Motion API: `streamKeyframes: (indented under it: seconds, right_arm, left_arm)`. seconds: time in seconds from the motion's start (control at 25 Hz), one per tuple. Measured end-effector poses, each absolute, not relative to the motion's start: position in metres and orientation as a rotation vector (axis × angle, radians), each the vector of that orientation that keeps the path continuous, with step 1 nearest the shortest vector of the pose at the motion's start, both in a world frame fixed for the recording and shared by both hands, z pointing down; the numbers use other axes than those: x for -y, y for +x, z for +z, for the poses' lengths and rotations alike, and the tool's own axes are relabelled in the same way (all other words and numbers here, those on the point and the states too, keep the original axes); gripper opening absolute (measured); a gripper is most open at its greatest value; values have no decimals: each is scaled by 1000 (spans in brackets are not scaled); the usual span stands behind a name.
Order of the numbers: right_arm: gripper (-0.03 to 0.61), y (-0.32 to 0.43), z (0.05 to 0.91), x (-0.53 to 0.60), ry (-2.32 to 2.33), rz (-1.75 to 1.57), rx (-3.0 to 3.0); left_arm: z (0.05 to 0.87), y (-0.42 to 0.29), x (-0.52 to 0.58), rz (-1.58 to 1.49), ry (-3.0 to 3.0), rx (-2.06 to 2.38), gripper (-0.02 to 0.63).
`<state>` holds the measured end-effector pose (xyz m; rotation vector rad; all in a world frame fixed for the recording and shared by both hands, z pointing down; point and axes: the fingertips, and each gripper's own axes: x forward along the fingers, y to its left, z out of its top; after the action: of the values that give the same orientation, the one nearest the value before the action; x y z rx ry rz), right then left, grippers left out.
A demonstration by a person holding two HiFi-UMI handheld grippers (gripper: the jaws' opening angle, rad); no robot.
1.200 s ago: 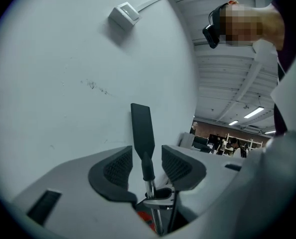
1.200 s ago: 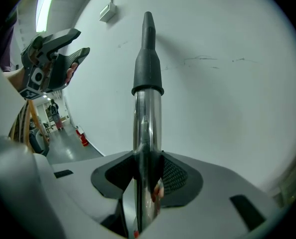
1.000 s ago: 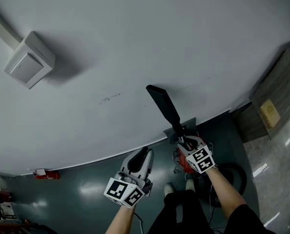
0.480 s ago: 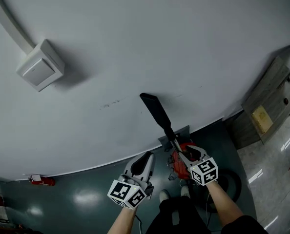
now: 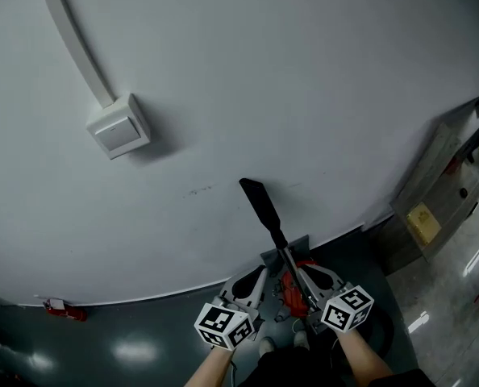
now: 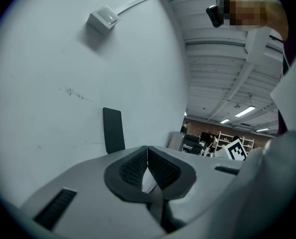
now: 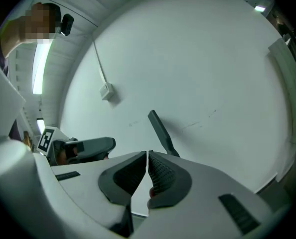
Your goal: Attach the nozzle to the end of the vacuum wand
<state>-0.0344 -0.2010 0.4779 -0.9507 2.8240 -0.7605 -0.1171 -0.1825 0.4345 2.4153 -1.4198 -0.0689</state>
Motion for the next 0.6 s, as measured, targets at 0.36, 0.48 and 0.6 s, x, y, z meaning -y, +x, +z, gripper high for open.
streamKeyframes:
  seconds: [0.36,0.48,0.6]
  right_arm:
    - [17,-35,425,171,-913,-795,-2749]
    - [17,-38,416,166,-911,-795,-2761]
    - [17,-39,409,165,-908,-784,-2755]
  left_arm:
    - [398,-101,163,-71,2441,1427,5]
    - [395,-100,159,-78,2425,1428,5]
    - [391,-99,157,-90,2430,1425,5]
